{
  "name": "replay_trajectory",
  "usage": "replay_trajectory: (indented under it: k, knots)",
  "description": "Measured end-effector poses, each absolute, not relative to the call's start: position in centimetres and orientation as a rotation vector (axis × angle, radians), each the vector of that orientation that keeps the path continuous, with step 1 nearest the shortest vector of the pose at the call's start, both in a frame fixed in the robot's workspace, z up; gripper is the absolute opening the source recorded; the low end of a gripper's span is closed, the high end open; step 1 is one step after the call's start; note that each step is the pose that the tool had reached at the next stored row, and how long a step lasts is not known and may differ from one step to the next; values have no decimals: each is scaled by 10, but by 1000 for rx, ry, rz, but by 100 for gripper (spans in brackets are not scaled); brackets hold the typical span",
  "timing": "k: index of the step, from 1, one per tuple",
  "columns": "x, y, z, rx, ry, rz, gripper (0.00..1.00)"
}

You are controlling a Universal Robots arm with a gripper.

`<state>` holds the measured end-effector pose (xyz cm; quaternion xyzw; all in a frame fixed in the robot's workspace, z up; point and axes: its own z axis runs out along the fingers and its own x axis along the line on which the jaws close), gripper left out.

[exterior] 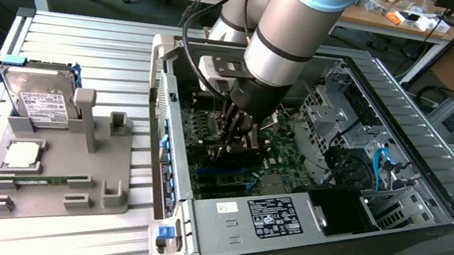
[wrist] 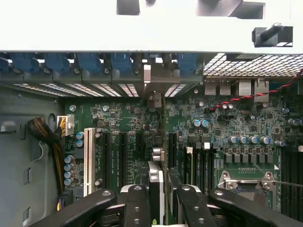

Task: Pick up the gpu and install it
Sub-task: 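Press down on the gpu until it lock into place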

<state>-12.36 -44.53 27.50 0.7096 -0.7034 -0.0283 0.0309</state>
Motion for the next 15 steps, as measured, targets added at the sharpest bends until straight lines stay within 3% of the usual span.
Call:
replay_trajectory:
  k: [15]
  knots:
    - [-124, -448, 279, 2197, -2176, -111, 27]
